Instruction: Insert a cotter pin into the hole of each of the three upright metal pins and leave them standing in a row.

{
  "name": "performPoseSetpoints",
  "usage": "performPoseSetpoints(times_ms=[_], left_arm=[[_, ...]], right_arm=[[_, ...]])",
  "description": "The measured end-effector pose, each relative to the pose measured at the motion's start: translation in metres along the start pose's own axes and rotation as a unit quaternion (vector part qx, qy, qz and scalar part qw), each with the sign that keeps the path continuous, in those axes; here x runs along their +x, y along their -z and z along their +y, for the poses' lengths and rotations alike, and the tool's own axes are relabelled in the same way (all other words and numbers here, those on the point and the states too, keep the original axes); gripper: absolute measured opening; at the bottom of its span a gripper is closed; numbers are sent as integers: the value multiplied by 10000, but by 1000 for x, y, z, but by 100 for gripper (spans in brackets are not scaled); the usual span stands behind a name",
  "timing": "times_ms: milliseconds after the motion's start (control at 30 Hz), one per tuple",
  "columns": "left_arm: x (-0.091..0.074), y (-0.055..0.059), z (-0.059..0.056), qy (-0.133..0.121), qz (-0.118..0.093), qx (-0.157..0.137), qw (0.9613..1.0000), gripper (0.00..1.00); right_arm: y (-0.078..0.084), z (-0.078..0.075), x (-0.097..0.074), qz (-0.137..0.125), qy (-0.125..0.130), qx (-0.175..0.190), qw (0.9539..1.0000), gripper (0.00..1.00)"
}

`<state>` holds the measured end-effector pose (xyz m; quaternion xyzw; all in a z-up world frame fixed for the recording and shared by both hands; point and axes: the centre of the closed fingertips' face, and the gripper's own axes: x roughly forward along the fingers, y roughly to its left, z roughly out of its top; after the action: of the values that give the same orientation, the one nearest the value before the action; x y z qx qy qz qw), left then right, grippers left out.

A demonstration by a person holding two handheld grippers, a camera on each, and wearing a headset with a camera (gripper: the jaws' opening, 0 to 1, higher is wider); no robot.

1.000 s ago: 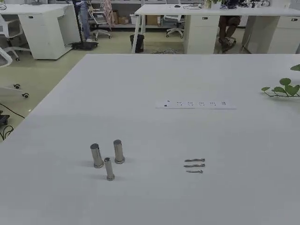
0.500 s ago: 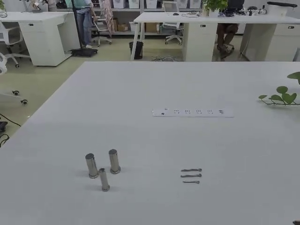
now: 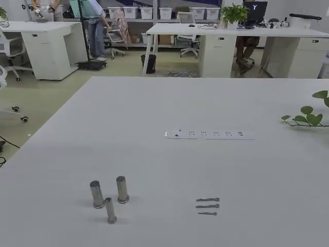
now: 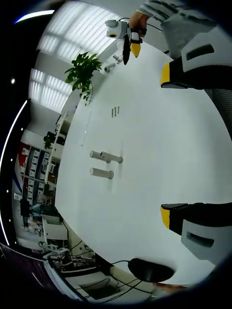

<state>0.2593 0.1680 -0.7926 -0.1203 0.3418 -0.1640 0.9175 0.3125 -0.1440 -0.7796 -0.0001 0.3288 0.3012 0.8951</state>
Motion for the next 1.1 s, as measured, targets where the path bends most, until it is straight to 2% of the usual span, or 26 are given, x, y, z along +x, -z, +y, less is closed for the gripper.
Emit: performPoseSetpoints(times_ms=[167,333,433,533,633,800,1000,1100], left_arm=[[1,-2,0,7,-62,-58,10000,99],[2,1,0,-13,-14,-8,10000,99],[4,2,0,6,-71,-53,10000,95],[5,3,-2,11,-82,-87,9999,96],[6,-1,-5,30,-213,61,9997,96],[8,-6,-5,-14,-266,204,9994,94],[9,-9,-6,44,-247,312,9992,92],[9,-14,-2,-19,-331,510,9981,92]], right_arm=[[3,3,1,55,-28,-10,10000,100],[7,4,1,144,-33,-48,9999,100],[8,5,1,166,-45,-28,9998,100],[10,6,1,222,-54,-22,9997,100],[11,6,1,248,-44,-111,9996,100],[11,6,1,253,-74,-141,9996,100],[12,4,0,258,-42,-126,9996,100],[13,2,-1,269,-13,-131,9996,100]])
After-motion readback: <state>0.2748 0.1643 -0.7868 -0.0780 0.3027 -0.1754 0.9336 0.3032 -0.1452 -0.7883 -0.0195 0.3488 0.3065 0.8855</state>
